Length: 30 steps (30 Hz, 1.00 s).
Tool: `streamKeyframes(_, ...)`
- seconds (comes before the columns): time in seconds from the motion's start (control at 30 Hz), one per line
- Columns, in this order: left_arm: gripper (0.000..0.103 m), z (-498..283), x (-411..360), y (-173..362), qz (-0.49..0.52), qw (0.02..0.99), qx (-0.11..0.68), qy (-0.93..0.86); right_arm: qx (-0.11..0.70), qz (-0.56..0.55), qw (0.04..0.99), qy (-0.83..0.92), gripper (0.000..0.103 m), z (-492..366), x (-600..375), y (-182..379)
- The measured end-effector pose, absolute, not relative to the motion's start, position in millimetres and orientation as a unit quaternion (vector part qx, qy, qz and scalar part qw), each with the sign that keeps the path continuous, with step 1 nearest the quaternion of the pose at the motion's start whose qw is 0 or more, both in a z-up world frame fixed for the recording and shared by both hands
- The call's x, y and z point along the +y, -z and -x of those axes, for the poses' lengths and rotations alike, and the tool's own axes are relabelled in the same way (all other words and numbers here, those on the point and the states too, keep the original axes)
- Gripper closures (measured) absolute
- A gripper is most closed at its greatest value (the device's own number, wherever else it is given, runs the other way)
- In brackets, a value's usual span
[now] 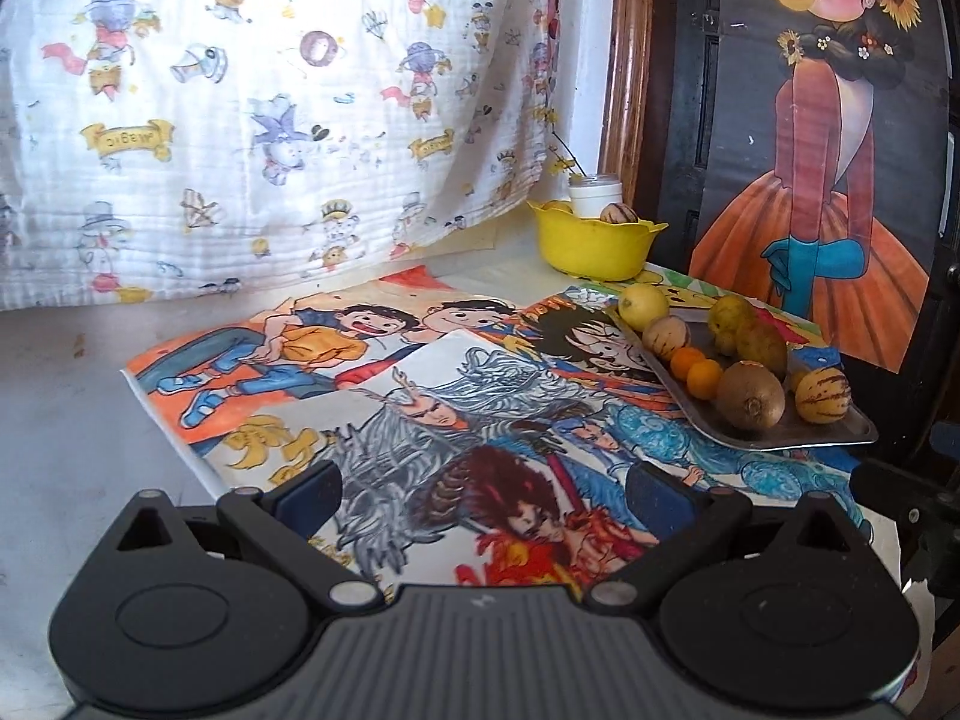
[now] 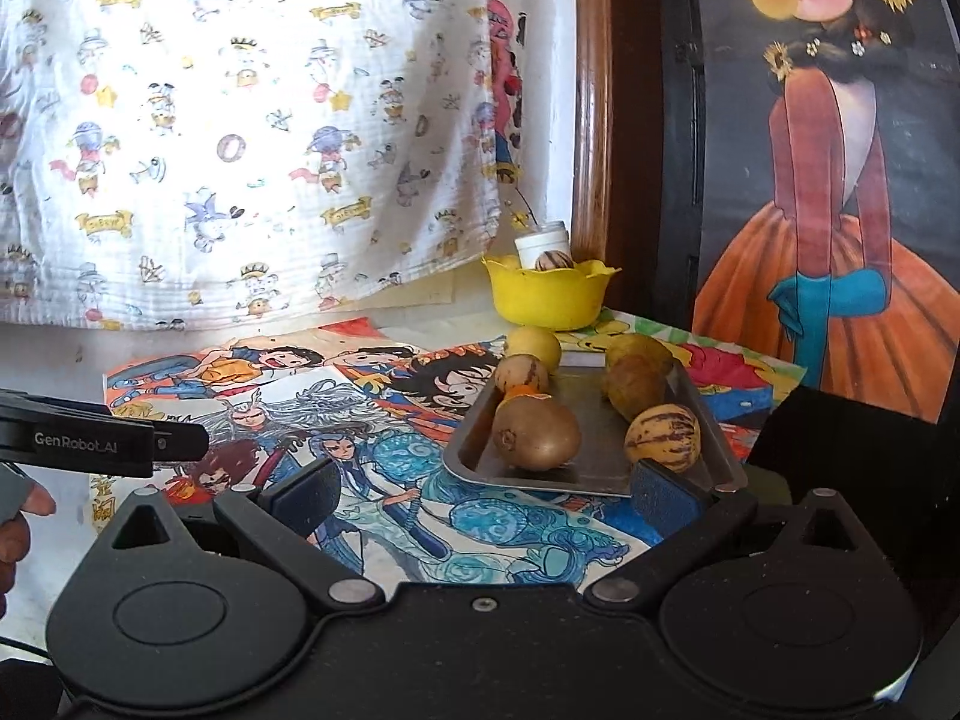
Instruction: Organize fruits
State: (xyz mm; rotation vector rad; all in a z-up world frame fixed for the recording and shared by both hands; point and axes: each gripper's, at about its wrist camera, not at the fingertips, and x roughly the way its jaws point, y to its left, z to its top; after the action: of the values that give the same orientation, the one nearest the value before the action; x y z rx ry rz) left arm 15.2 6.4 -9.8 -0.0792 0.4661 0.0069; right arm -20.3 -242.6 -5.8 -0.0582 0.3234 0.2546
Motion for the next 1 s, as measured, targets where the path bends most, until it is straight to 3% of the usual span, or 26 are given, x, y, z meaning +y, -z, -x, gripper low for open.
streamKeyframes(1.0,0.0,6.1,16.5,8.4,0.035,0.975,0.221,0.001,0.167,0.027,0.976,-0.133,0.0,33.3,-240.1,11.1)
